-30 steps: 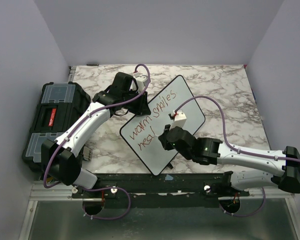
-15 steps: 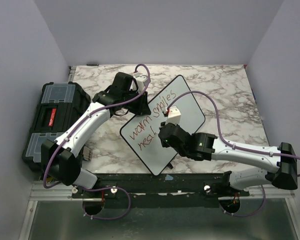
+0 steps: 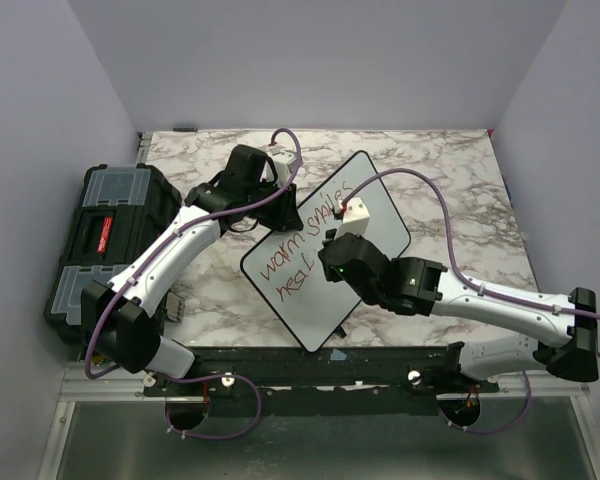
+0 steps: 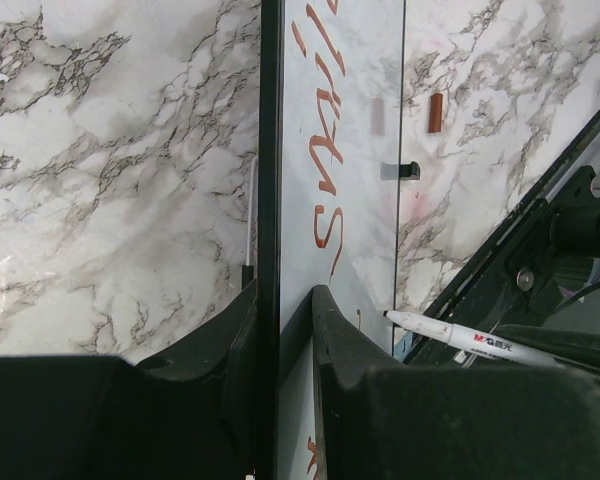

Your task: Write a sentence on the whiteboard

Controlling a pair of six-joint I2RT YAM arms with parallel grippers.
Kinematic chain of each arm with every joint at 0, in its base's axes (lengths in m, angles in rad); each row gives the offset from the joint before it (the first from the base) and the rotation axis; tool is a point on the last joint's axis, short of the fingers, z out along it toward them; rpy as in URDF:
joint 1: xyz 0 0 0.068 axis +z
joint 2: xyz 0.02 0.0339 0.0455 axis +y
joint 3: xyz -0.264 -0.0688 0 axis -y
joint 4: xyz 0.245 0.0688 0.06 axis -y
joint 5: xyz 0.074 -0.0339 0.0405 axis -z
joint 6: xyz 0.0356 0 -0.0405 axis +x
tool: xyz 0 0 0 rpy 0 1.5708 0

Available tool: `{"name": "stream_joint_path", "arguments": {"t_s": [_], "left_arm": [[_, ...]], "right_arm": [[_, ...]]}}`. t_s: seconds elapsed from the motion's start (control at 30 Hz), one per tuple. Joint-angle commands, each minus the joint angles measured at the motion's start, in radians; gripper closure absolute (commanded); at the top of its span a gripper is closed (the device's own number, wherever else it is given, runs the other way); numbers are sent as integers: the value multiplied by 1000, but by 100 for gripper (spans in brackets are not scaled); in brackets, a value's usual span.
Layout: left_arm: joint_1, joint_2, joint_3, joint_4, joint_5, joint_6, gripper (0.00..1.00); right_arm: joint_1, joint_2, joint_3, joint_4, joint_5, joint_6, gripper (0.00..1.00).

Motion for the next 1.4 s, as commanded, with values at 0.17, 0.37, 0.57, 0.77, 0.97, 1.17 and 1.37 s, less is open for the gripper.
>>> {"name": "stream_joint_path", "arguments": {"t_s": [0.17,0.37,0.57,0.77,0.97,1.17,1.37], "left_arm": [[-3,-23,-4,-25,-72,69,100],[-4,-22,-4,-25,-70,69,100],[-4,-20,-6,-23,-66,69,100],[-3,-17,-6,-25,-67,68,100],[-4,-16,-6,-25,-67,69,100],[-4,-14,-6,-25,-68,70,100],[-4,-13,-6,-27,-70,70,100]], "right_arm": [[-40,-84,-82,49,25,23,99],[-84,-88,-109,81,-38,13,99],[-96,-55,-96,115,-84,-20,99],[-115,-19,-77,147,-105,-44,99],[-141,6,-75,168,-127,-57,99],[-142,1,-110,170,-155,-57,99],[-143,-8,-148,168,-200,-46,99]]}}
